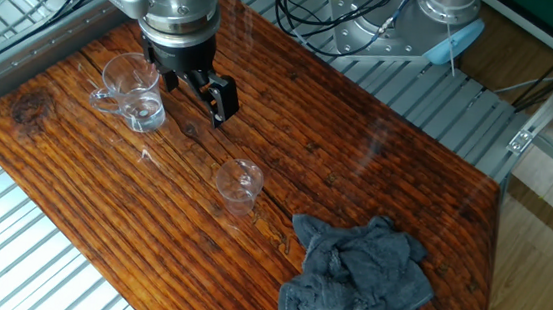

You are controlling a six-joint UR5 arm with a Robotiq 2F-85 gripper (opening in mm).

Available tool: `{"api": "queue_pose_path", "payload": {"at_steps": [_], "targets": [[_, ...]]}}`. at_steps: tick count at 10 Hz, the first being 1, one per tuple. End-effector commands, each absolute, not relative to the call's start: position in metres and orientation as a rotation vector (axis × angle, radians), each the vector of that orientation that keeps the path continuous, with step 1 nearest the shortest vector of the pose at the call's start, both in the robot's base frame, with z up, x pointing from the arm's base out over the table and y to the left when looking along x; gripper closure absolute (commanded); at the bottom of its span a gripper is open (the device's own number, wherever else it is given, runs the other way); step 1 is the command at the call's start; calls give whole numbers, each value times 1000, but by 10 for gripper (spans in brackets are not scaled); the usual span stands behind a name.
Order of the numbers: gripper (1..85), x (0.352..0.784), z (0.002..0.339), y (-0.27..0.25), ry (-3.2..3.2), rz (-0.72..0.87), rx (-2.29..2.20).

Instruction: Pour the water from one cup into another empty cup

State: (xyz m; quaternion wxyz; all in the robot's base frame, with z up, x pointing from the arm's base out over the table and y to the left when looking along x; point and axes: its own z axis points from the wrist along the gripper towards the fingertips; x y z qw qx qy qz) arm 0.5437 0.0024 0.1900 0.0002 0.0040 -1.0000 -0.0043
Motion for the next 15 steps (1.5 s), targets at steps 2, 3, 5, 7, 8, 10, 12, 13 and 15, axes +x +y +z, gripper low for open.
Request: {"api": "queue_pose_path", "payload": {"at_steps": [2,3,5,7,8,10,12,13,15], "targets": [[847,578,194,-30,-3220,236,424],[847,578,194,-29,-3220,236,424],[847,578,194,-29,-3221,239,422],[847,578,194,-30,-3221,244,423],[847,578,194,-30,-3219,244,425],[847,577,193,-36,-3212,267,443],[847,574,191,-41,-3182,317,490],[847,567,185,-37,-3155,338,504],[847,559,169,-11,-3140,318,595]]}}
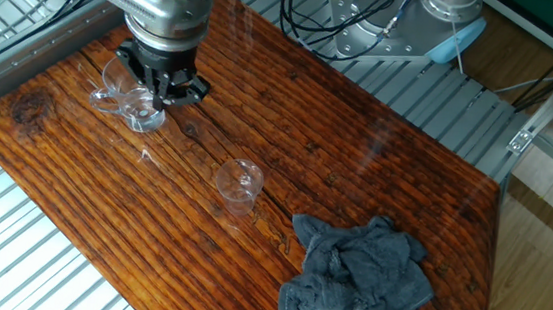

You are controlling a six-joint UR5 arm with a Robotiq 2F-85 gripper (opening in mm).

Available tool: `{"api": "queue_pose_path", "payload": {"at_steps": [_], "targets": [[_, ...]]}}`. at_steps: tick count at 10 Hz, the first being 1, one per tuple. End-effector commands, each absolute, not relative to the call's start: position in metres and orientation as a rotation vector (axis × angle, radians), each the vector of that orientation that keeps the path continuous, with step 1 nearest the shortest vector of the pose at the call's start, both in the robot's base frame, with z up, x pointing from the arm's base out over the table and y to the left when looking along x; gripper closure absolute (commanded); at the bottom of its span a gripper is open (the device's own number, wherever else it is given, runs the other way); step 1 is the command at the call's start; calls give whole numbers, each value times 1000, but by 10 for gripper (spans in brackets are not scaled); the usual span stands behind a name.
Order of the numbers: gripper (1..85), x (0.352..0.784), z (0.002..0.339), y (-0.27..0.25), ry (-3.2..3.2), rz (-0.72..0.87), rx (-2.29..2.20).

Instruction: Pour the water from one cup into another empty cup

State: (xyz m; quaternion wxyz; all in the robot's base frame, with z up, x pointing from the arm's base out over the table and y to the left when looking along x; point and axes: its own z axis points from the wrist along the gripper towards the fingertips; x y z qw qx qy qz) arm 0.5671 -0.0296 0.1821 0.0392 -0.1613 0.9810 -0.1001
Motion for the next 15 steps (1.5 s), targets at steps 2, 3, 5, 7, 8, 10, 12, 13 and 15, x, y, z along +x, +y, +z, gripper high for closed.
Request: {"api": "queue_pose_path", "payload": {"at_steps": [2,3,5,7,8,10,12,13,15], "targets": [[847,553,164,3,2999,-306,-614],[847,553,164,4,2992,-300,-660],[847,553,165,6,2987,-245,-732],[847,552,170,8,2991,-94,-766],[847,549,172,6,3005,-44,-758],[847,549,175,-15,3001,-46,-784],[847,551,172,-23,2976,-31,-789],[847,552,172,-27,2977,-52,-792],[847,553,172,-25,2979,-46,-761]]}}
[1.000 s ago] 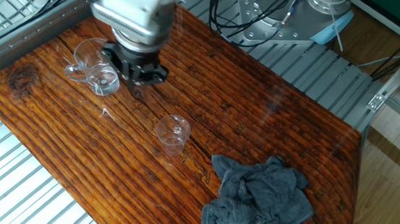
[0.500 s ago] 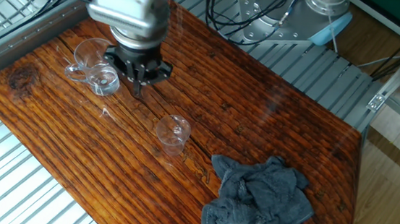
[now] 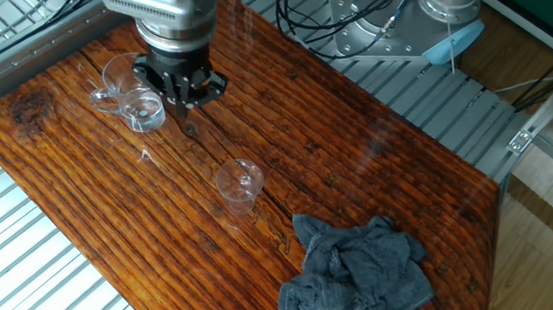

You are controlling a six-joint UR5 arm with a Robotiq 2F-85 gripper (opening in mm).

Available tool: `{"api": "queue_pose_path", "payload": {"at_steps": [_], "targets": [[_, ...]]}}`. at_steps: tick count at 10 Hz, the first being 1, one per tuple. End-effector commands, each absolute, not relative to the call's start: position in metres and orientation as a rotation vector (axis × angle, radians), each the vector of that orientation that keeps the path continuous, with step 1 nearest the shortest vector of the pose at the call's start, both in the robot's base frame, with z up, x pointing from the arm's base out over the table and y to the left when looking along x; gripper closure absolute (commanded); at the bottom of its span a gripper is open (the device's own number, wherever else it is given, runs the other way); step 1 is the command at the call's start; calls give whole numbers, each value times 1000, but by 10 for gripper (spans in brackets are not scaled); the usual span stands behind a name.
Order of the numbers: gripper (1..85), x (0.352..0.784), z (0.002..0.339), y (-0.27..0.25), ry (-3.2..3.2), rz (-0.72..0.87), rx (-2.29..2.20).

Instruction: Pour the water from one cup into another empty cup

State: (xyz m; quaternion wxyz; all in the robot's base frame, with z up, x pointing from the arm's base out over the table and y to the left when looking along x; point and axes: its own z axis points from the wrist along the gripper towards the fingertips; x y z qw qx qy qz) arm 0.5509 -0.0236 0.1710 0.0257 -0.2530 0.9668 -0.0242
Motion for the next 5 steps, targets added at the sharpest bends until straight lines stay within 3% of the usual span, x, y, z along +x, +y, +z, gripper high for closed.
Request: {"api": "queue_pose_path", "payload": {"at_steps": [1,5], "targets": [[847,549,172,-18,2982,1,-787],[847,539,172,-1,3061,120,-536]]}}
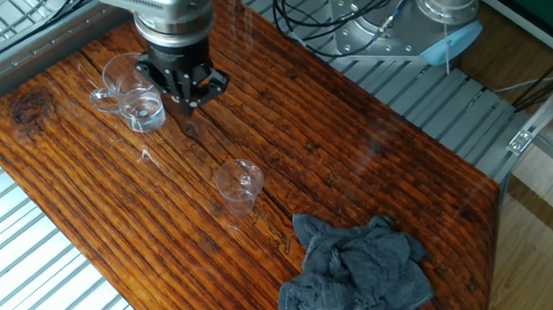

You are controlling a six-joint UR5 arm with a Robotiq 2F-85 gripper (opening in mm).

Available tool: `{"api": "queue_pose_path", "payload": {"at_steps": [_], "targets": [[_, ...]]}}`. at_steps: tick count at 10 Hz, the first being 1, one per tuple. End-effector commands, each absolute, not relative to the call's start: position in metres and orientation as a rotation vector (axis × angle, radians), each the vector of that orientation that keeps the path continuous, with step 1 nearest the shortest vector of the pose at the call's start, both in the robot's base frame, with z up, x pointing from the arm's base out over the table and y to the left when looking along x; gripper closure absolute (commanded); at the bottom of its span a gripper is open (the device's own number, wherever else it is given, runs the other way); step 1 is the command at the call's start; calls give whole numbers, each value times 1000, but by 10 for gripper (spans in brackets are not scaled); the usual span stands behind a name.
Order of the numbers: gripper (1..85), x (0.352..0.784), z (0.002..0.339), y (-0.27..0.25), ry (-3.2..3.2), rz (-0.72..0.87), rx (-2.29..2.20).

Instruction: Pour the water from one cup into another empty cup

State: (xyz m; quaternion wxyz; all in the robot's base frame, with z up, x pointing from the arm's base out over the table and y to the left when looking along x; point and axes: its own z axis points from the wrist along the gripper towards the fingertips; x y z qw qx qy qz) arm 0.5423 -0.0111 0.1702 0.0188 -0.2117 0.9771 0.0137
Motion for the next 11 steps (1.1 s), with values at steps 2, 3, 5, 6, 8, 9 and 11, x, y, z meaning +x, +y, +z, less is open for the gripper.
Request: {"api": "queue_pose_path", "payload": {"at_steps": [2,3,5,6,8,9,11], "targets": [[847,538,170,-7,3054,117,-611],[847,545,164,-18,3030,157,-678],[847,567,162,-52,3003,127,-755],[847,581,169,-78,2981,43,-828],[847,587,181,-76,2969,186,-838],[847,587,181,-99,2991,158,-854],[817,578,177,-147,3017,96,-946]]}}
